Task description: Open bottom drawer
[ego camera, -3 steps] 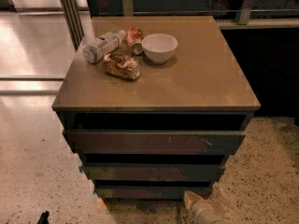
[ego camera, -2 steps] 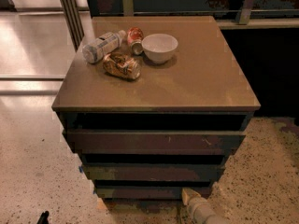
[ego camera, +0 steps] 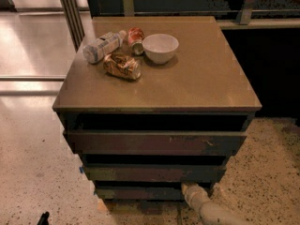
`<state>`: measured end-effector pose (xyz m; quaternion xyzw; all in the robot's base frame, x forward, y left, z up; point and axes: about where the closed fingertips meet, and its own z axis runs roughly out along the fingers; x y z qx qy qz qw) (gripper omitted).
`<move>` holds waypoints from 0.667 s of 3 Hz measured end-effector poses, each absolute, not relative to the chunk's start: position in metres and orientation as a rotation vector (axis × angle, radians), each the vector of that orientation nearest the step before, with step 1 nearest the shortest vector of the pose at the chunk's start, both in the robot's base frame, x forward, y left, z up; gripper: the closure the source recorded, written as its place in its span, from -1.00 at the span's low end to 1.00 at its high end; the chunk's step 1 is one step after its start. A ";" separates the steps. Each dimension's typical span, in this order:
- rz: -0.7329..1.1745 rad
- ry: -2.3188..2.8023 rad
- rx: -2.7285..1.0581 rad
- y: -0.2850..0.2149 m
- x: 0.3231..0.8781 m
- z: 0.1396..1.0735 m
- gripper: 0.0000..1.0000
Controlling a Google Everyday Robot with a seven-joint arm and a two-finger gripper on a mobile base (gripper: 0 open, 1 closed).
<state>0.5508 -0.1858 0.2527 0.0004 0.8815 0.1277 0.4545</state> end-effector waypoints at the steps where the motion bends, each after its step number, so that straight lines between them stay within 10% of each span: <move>1: 0.259 2.205 -0.046 -0.185 0.568 0.244 1.00; 2: 0.263 2.210 -0.053 -0.181 0.569 0.242 1.00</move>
Offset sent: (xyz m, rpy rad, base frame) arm 0.0158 0.0002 -0.0076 -0.0540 0.0177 0.0132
